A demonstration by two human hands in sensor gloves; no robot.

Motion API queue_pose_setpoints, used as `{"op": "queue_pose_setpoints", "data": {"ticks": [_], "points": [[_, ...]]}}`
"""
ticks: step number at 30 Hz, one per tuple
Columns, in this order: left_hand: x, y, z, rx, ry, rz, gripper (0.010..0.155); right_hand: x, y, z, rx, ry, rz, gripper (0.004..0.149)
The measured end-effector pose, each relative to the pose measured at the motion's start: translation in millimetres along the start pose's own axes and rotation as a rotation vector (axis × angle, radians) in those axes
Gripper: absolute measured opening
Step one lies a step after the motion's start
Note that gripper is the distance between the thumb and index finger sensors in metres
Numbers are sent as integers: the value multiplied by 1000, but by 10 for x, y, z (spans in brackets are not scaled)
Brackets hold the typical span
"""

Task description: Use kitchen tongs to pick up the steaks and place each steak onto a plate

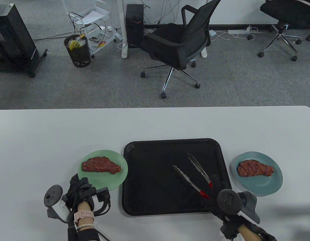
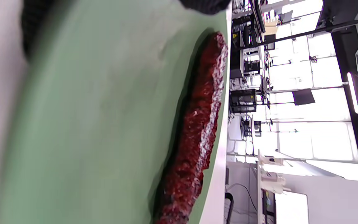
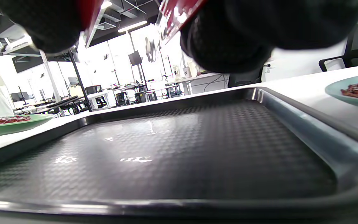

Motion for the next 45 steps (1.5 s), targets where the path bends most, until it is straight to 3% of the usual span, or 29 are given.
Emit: {"op": "queue_pose_setpoints", "data": {"ticks": [15,18,24,32,36,41,45], "points": [[-274,50,-6,-34,-103,-77,57,-99,139,-160,18,-59,-37,93],[-257,-34,-15,-183,-159,-61,59,-104,136,-177,35,-68,-41,92],[-202,-287,84,-638,-251,-36,63,-110,125,-213,57,-79,-39,92],[-152,-357,199,-892,-219,-88,66,-109,121,-246,79,-95,-38,92],[-96,-375,150,-925,-177,-118,66,-105,118,-256,85,-99,-37,92],[130,-516,89,-923,-270,35,67,-97,88,-242,95,-91,-26,93],[395,-596,297,-822,-196,236,66,-86,47,-225,99,-82,-11,93]]}}
Point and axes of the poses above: the tracker on the back of each hand, its own y axis roughly to the little-finger side, its own x axis roughly from the fingertips to the wrist, z = x × y, the point moved 2 cm from there along -x, roughly from the wrist to the fingertips, and after that the axes turned 3 degrees about x, right-handed, at the moved point
